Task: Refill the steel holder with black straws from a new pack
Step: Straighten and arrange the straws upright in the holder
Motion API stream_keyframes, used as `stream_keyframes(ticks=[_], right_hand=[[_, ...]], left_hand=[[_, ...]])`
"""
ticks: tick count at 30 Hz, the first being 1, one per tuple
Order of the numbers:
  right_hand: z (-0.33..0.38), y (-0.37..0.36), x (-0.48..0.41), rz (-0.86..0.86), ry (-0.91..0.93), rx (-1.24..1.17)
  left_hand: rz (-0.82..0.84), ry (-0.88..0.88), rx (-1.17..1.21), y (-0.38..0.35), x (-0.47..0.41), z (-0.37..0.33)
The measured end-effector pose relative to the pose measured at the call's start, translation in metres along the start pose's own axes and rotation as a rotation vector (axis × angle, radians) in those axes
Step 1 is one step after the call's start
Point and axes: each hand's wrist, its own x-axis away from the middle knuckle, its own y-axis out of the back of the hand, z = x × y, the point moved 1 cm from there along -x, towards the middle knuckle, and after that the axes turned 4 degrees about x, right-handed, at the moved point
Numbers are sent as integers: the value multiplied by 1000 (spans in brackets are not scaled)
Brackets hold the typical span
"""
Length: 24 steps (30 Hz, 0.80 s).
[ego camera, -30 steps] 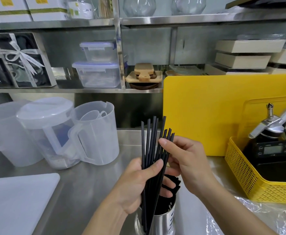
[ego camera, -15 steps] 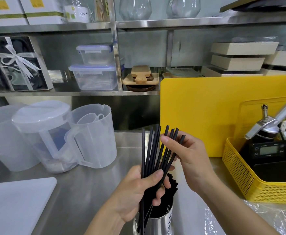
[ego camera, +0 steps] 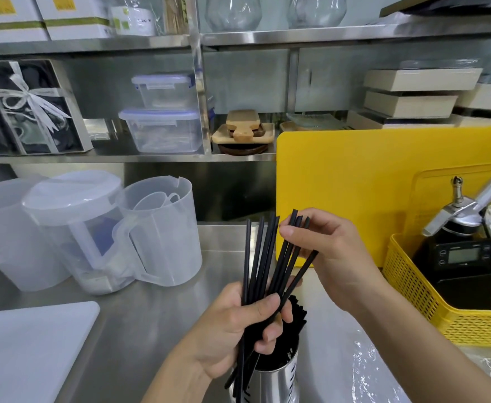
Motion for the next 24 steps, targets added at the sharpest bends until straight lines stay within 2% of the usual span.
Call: stream_keyframes(ticks=[3,7,11,16,19,22,24], right_hand=[[4,1,-3,40,-9,17],[10,5,-6,-102,82,46],[20,19,-18,-161,48,36],[24,31,-27,-218,105,-127],[33,39,-31,-120,83,-299],[26,33,-30,38,-106,-297],[24,34,-28,14,-159,-524]], left_hand=[[9,4,13,0,0,-1],[6,18,21,1,1,0],[-7,28,-2,3,1,2],[17,47,-35,4,1,2],[89,86,-85,4,2,2],[190,105,-50,2,4,3],[204,102,-28,2,4,3]])
